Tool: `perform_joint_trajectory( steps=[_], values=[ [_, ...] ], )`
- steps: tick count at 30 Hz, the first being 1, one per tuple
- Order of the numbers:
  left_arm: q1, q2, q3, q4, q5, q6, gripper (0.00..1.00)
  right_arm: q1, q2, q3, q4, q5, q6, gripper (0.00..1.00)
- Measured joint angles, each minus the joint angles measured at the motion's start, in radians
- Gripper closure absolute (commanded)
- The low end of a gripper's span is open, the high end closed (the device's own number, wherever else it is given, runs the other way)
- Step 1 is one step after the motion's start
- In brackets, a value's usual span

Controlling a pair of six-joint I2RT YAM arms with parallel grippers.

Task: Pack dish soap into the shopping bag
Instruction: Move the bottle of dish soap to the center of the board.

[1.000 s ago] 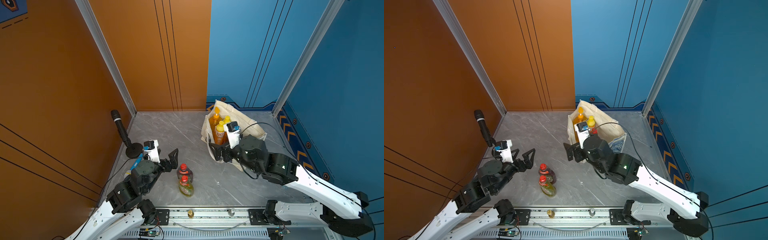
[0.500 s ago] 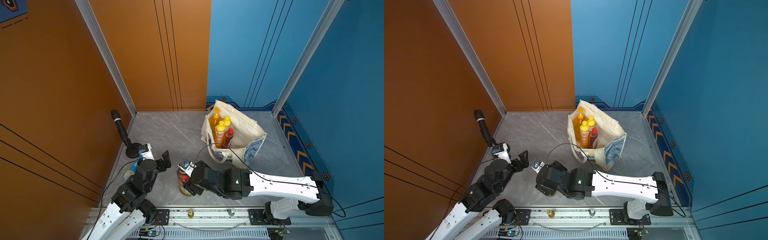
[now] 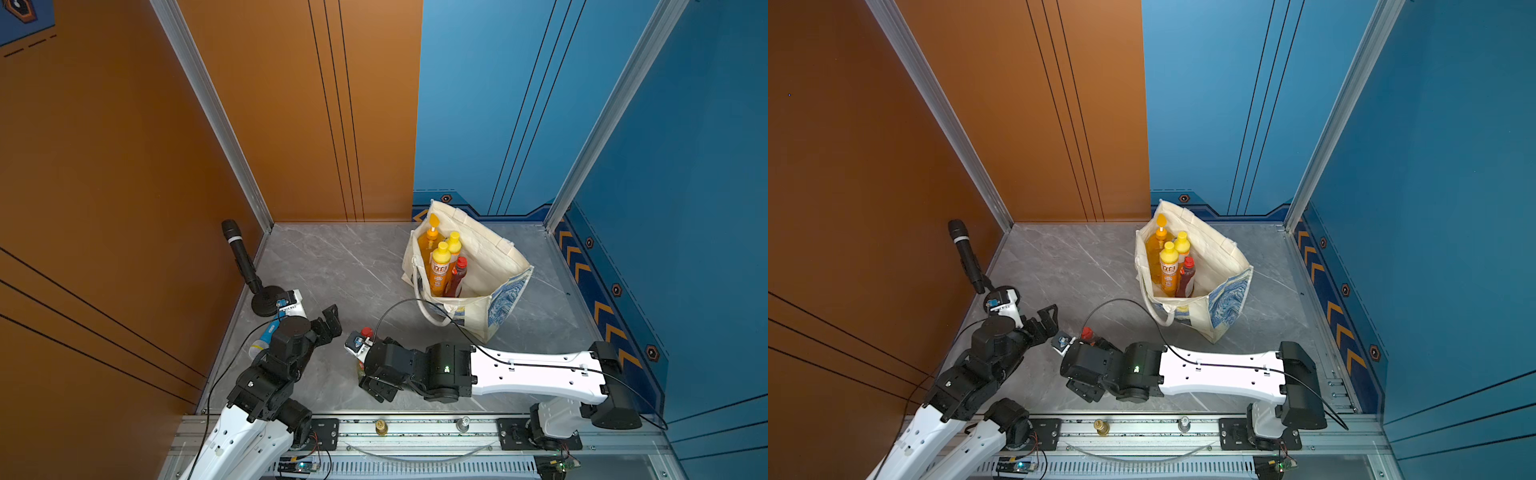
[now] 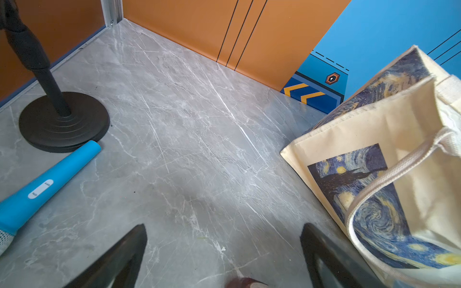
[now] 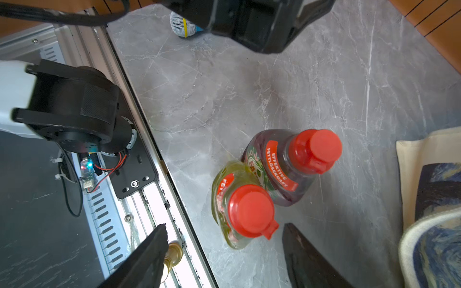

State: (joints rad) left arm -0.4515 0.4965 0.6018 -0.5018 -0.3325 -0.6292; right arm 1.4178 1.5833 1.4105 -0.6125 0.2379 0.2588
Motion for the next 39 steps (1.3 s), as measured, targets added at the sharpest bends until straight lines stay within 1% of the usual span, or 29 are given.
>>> perform_joint_trajectory(
  steps=[7, 19, 32, 39],
  values=[
    [0.008, -0.006, -0.018, 0.021, 0.032, -0.013, 0.02, -0.047, 0.010, -0.027, 0.030, -0.033, 0.000, 0.34],
    [0.015, 0.002, -0.025, 0.040, 0.062, -0.023, 0.02, -0.045, 0.066, -0.028, 0.056, -0.077, -0.007, 0.36],
    [0.021, 0.026, -0.025, 0.048, 0.080, -0.023, 0.02, -0.045, 0.121, -0.028, 0.057, -0.077, -0.026, 0.39],
    [0.024, 0.034, -0.025, 0.069, 0.087, -0.024, 0.02, -0.045, 0.149, -0.028, 0.073, -0.073, -0.027, 0.43]
  ],
)
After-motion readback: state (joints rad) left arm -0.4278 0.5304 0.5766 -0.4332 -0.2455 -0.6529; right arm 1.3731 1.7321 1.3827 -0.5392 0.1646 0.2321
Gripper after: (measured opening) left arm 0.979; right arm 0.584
